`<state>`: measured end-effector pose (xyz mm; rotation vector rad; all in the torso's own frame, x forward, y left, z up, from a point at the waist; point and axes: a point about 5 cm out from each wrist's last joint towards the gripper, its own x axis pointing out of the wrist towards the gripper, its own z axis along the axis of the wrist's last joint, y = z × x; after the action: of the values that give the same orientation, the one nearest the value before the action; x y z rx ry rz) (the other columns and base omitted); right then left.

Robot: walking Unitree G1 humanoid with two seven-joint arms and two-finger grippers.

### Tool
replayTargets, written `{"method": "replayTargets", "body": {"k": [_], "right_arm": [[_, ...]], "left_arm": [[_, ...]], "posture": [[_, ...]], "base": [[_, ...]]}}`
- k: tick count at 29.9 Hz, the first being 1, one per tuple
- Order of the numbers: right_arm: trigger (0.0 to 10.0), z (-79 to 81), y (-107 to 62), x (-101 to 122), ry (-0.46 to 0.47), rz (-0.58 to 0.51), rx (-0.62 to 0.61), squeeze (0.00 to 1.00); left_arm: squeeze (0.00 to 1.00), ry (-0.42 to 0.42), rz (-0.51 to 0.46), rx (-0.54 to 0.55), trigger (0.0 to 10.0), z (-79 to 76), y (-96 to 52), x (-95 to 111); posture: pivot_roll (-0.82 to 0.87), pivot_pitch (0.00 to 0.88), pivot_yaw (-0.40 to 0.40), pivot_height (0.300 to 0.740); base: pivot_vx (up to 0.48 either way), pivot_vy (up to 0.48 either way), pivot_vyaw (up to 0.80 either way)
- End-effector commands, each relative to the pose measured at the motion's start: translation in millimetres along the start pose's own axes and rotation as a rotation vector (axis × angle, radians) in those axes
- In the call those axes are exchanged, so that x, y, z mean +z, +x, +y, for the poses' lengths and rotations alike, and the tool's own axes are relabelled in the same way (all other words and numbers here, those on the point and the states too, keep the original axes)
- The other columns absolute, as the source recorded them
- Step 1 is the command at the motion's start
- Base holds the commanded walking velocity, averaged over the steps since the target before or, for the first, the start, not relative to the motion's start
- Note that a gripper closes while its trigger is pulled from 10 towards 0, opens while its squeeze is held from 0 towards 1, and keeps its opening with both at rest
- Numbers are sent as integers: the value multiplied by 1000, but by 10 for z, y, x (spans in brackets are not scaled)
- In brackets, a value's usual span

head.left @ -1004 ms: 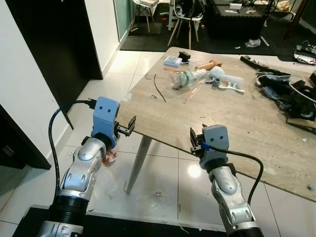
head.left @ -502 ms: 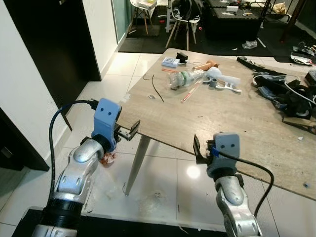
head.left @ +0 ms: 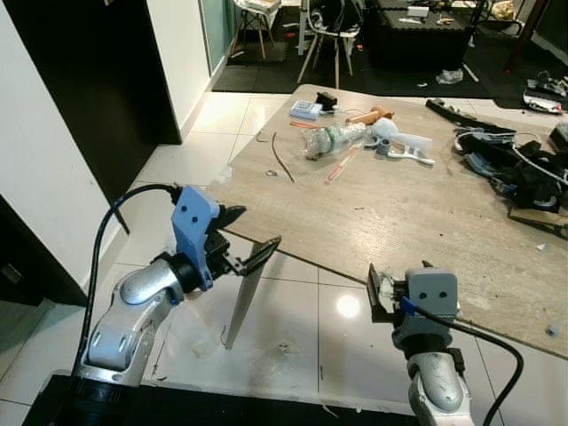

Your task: Picking trash to rubbish bin

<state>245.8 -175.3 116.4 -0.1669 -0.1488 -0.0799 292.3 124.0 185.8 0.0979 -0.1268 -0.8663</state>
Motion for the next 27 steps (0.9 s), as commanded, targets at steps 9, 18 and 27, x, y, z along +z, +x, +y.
{"method": "replayTargets", "body": {"k": [9, 18, 27], "right_arm": [[10000, -12, 63, -66, 67, 4, 52, 0], [10000, 73, 138, -180, 160, 65, 131, 0], [10000, 32, 229, -242, 139, 121, 86, 0]], "left_arm": [[0, 5, 50, -44, 10000, -70, -12, -76], [0, 9, 55, -53, 10000, -77, 3, -72], [0, 11, 61, -54, 10000, -76, -43, -69]], "posture": [[-24, 133, 67, 740], [-15, 123, 70, 740], [-6, 123, 65, 740]], "base": [[0, 0, 0], [0, 0, 0], [0, 0, 0]]}}
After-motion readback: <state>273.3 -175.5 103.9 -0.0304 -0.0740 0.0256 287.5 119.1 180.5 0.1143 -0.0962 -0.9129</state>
